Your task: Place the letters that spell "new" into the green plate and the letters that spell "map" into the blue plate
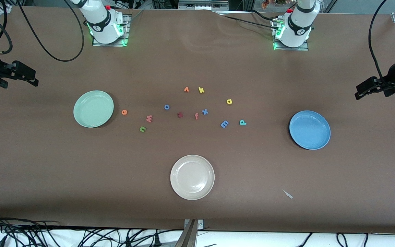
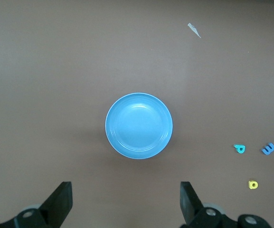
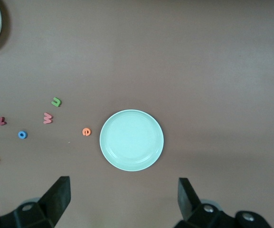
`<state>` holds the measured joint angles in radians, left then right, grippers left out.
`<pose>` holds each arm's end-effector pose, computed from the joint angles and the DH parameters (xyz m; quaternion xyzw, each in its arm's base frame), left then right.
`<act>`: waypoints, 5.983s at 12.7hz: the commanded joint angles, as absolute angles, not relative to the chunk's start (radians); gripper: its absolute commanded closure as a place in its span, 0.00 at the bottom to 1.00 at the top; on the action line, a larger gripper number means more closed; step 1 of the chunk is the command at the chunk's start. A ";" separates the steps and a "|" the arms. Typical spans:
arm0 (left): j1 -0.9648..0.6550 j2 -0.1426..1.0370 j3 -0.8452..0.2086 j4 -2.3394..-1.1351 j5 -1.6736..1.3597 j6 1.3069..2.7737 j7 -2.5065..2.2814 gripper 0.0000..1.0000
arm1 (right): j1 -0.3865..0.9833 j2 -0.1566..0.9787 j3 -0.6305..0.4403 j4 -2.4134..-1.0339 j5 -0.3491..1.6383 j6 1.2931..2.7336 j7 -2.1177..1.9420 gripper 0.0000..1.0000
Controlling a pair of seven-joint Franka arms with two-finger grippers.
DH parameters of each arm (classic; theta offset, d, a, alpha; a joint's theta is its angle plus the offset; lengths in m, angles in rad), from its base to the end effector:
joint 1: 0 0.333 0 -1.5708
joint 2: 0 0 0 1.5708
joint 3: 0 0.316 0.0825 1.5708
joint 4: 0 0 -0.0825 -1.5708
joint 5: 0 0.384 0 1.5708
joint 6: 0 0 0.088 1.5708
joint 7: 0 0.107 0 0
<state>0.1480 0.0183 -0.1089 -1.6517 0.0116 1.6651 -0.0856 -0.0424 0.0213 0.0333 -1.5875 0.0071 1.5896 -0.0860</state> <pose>0.5655 0.0238 0.5841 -0.9981 -0.0618 0.0023 0.0048 0.5620 -0.0046 0.6064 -0.9992 -0.0383 0.0094 0.0044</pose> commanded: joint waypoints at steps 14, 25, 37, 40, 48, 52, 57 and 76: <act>0.153 0.008 -0.110 -1.667 -0.017 1.675 -0.086 0.00 | -0.048 0.017 0.037 -1.592 0.020 1.589 -0.083 0.00; 0.153 0.008 -0.110 -1.669 -0.015 1.677 -0.086 0.00 | -0.048 0.017 0.037 -1.594 0.021 1.580 -0.083 0.00; 0.153 0.008 -0.110 -1.669 -0.015 1.677 -0.086 0.00 | -0.048 0.014 0.037 -1.595 0.021 1.578 -0.084 0.00; 0.153 0.008 -0.110 -1.669 -0.015 1.675 -0.086 0.00 | -0.048 0.015 0.038 -1.594 0.015 1.580 -0.083 0.00; 0.153 0.008 -0.110 -1.671 -0.015 1.675 -0.086 0.00 | -0.048 0.011 0.037 -1.594 0.017 1.555 -0.083 0.00; 0.153 0.008 -0.112 -1.671 -0.015 1.675 -0.086 0.00 | -0.048 0.011 0.035 -1.594 0.017 1.552 -0.083 0.00; 0.152 0.008 -0.110 -1.672 -0.015 1.675 -0.087 0.00 | -0.048 0.011 0.032 -1.595 0.017 1.551 -0.083 0.00; 0.138 0.014 -0.113 -1.675 -0.012 1.675 -0.087 0.00 | -0.049 0.038 0.031 -1.605 0.011 1.537 -0.095 0.00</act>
